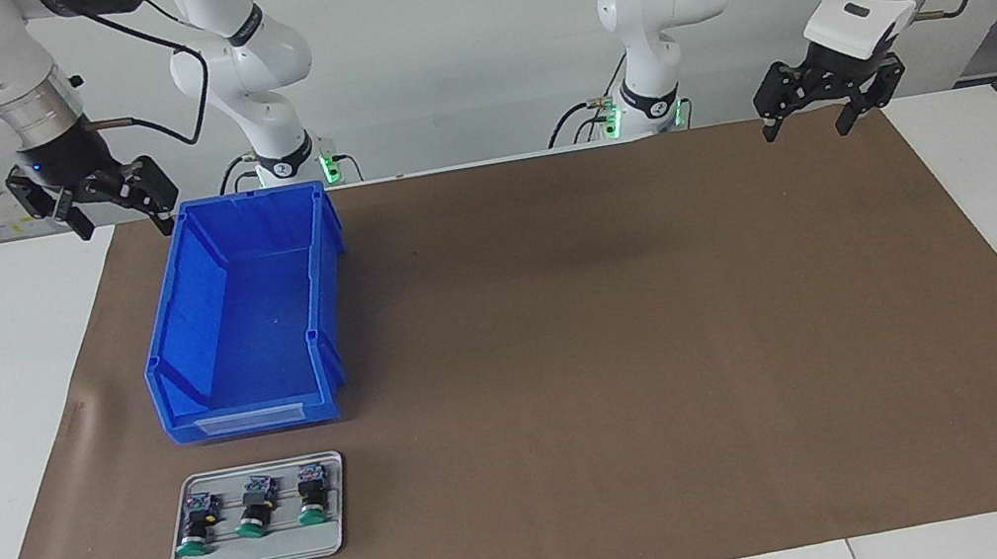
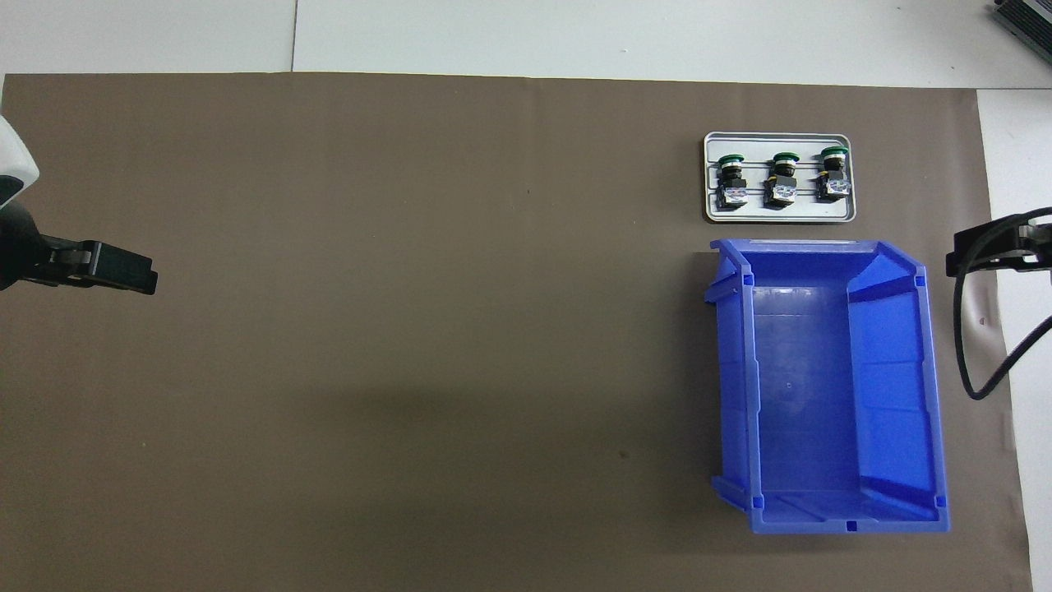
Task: Place and press button with both arms
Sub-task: 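Reach the right gripper to the metal tray and grasp a green-capped button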
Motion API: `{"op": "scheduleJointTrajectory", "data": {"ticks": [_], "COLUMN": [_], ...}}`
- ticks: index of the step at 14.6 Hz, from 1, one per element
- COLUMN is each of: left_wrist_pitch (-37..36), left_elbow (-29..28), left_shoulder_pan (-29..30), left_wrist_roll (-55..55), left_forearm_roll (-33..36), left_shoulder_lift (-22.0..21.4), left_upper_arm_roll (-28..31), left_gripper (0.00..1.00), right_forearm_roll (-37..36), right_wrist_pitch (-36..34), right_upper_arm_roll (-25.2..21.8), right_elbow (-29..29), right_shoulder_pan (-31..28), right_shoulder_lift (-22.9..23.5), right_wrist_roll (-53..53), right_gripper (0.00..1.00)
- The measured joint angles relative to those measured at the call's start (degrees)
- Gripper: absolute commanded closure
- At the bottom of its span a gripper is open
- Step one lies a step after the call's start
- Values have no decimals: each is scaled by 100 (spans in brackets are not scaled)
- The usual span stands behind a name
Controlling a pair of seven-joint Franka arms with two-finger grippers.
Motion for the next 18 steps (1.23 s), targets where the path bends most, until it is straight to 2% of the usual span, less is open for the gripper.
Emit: {"op": "scheduleJointTrajectory", "data": {"ticks": [8, 13, 15, 18], "left_wrist_pitch": [0, 0, 0, 0], "left_elbow": [0, 0, 0, 0], "left_shoulder_pan": [0, 0, 0, 0], "left_wrist_roll": [0, 0, 0, 0], "left_forearm_roll": [0, 0, 0, 0], "left_shoulder_lift": [0, 0, 0, 0], "left_upper_arm_roll": [0, 0, 0, 0], "left_gripper": [0, 0, 0, 0], "right_forearm_roll": [-1, -3, 2, 27], "right_wrist_pitch": [101, 1119, 1709, 2808], "right_upper_arm_roll": [0, -15, -16, -18], "right_elbow": [-66, -235, -247, -264], "right_shoulder_pan": [9, -6, -16, -28], "right_shoulder_lift": [0, 167, 455, 1147], "right_wrist_roll": [11, 13, 13, 13], "right_gripper": [0, 0, 0, 0]}}
